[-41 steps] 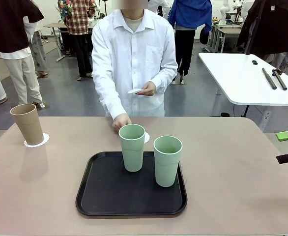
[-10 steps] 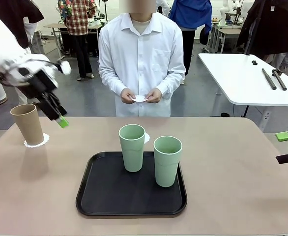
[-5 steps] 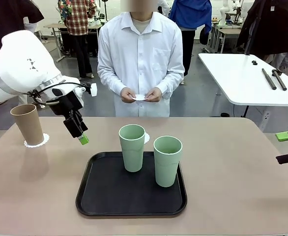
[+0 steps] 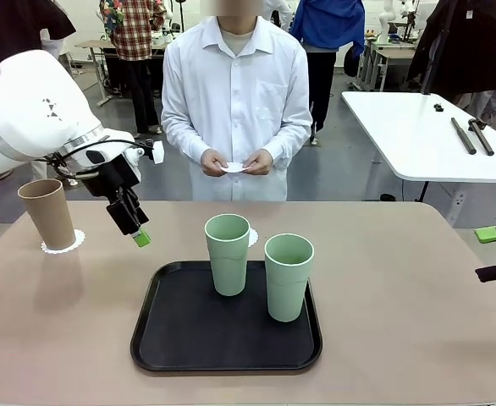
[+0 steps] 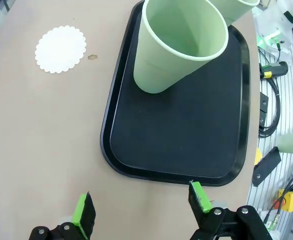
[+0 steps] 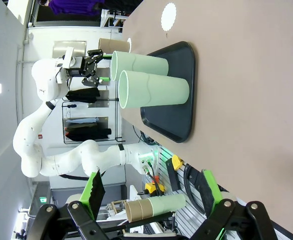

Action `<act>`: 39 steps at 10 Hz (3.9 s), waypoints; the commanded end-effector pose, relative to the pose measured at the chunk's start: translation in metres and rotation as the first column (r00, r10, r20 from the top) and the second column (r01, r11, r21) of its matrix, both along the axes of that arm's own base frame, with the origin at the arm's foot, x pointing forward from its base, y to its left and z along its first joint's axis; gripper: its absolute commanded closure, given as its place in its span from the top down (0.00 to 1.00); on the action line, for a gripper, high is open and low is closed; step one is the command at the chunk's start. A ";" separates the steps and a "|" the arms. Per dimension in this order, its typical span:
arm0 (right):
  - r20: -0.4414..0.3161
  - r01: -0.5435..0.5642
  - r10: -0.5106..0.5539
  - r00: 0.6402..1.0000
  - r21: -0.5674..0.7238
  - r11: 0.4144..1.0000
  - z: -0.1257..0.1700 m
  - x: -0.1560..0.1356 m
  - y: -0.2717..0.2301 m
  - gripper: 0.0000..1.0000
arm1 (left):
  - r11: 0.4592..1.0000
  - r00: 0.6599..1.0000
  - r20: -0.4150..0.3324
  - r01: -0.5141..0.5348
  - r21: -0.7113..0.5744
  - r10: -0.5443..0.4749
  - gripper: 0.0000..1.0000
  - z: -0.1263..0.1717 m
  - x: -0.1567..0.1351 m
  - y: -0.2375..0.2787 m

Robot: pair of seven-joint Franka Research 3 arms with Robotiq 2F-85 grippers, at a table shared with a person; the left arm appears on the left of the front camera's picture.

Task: Place coasters on the table and set cups on them.
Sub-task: Take one Reusable plastic cup from the Flat Tray and place it on a coaster set by the human.

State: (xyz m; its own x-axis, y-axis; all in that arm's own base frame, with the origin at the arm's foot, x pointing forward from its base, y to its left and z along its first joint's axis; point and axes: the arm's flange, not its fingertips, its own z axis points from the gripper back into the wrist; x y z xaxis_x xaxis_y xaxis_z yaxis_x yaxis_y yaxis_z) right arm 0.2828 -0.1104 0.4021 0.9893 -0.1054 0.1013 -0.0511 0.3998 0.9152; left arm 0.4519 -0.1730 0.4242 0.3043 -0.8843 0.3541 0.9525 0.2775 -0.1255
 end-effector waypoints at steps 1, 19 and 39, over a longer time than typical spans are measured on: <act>0.007 -0.002 0.002 1.000 0.016 1.000 0.000 0.001 0.000 1.00 | 0.961 0.973 0.018 0.228 -0.153 -0.228 1.00 -0.005 -0.001 0.024; 0.007 -0.002 0.002 1.000 0.016 1.000 0.000 0.001 0.000 1.00 | 0.589 0.957 0.242 0.291 -0.754 -0.163 1.00 -0.115 0.010 0.009; 0.007 -0.002 0.002 1.000 0.016 1.000 0.000 0.001 0.000 1.00 | 0.402 0.944 0.285 0.330 -0.854 -0.168 1.00 -0.201 0.032 -0.049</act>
State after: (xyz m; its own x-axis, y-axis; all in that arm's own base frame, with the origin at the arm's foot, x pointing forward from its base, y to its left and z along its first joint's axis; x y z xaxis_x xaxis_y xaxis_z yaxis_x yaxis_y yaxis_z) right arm 0.2827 -0.1105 0.4021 0.9893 -0.1054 0.1009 -0.0508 0.3994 0.9154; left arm 0.4819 -0.2138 0.2297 0.0303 -0.0983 0.9947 0.9837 -0.1733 -0.0471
